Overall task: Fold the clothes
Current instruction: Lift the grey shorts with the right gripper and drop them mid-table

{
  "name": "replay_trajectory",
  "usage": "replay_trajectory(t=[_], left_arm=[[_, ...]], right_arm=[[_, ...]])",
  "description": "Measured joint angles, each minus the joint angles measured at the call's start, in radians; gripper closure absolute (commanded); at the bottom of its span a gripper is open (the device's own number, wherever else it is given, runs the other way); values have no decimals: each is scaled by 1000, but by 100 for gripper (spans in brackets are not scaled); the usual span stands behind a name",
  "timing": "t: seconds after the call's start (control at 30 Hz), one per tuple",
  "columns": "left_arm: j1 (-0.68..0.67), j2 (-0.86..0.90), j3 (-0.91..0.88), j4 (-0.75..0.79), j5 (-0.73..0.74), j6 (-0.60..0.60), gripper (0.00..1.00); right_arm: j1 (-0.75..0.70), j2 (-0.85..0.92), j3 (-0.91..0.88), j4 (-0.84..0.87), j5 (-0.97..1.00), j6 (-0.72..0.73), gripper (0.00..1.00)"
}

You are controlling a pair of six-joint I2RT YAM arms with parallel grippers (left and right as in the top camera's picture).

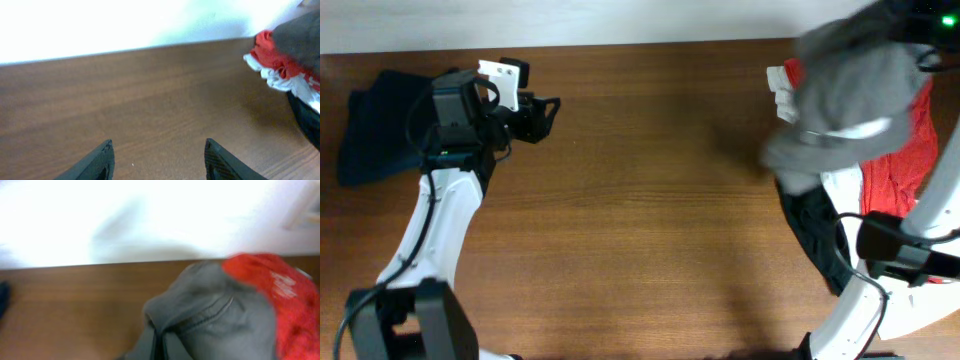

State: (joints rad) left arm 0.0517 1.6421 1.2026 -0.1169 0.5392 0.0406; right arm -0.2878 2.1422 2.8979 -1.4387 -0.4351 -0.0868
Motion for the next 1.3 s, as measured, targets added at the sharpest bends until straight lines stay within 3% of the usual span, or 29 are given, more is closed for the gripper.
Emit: replay_trajectory(t=[0.33,0.67,0.87,1.17,1.2,1.23,1.27,1.3], left_arm=[[118,-188,4,-100,-57,0,47],[187,-209,5,-162,-65,0,49],[187,-209,5,-165,-65,0,49],[187,-209,5,-168,-65,0,49],[187,-209,5,-171,-65,0,49],[187,-209,5,-172,-65,0,49],[187,-209,5,-174,-65,0,49],[187,-209,5,-178,-65,0,49]], right_arm=[[373,-8,18,6,-9,0,96],[658,-8,18,146,-12,6,96],[763,-8,18,40,-12,8,96],[726,-8,-18,-24,-13,-19,96],[720,-8,-30,-18,-12,-21,88],[710,-7,-53,-4,-12,-26,68],[699,-5,-84,17,-11,-37,30],[681,6,-127,55,-12,-47,14]])
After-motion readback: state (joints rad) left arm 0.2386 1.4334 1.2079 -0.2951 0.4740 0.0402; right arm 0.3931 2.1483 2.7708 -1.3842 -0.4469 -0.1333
